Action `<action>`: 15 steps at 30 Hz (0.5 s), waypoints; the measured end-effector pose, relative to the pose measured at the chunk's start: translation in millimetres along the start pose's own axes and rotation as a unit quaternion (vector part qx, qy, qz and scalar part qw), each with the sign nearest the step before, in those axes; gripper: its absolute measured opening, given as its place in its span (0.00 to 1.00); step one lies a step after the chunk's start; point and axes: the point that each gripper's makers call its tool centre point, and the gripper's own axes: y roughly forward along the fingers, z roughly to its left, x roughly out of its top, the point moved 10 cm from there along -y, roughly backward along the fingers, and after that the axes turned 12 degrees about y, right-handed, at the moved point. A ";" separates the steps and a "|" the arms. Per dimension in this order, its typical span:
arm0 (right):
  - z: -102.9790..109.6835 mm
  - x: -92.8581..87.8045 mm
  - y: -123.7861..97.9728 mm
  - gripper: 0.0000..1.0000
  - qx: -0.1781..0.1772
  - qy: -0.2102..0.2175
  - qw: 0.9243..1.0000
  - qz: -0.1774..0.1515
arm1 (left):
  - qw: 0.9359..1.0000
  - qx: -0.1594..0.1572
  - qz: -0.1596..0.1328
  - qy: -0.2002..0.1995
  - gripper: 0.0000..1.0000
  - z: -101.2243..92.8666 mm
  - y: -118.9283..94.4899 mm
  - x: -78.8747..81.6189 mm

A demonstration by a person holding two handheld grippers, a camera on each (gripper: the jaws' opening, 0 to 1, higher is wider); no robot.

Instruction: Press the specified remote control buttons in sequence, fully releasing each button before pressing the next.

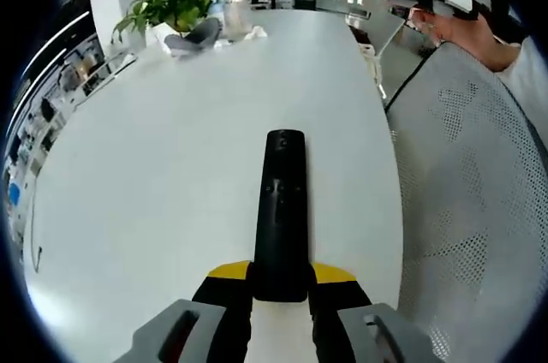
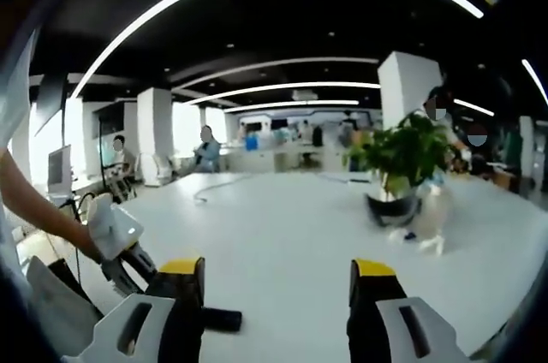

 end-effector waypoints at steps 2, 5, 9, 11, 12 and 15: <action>0.0 -0.3 0.0 0.66 0.000 0.000 1.000 0.002 | 1.000 0.000 0.003 -0.001 0.24 4.2 0.4 0.4; -0.1 -0.4 -0.1 0.65 0.000 -0.002 1.000 0.002 | 1.000 -0.004 0.006 -0.001 0.24 8.4 0.6 0.9; -1.0 -0.4 -0.5 0.65 -0.002 0.001 1.000 0.002 | 1.000 -0.001 0.016 -0.002 0.24 14.2 2.0 2.4; -1.4 -0.5 -0.4 0.65 -0.004 0.001 1.000 0.003 | 1.000 0.000 0.018 -0.004 0.24 17.2 2.3 2.1; -1.2 -0.6 -0.4 0.65 -0.004 0.000 1.000 0.004 | 1.000 0.000 0.019 -0.003 0.24 18.0 2.1 2.6; -0.8 -0.3 -0.4 0.65 -0.003 -0.001 1.000 0.002 | 1.000 -0.002 0.026 -0.003 0.24 23.8 3.3 3.8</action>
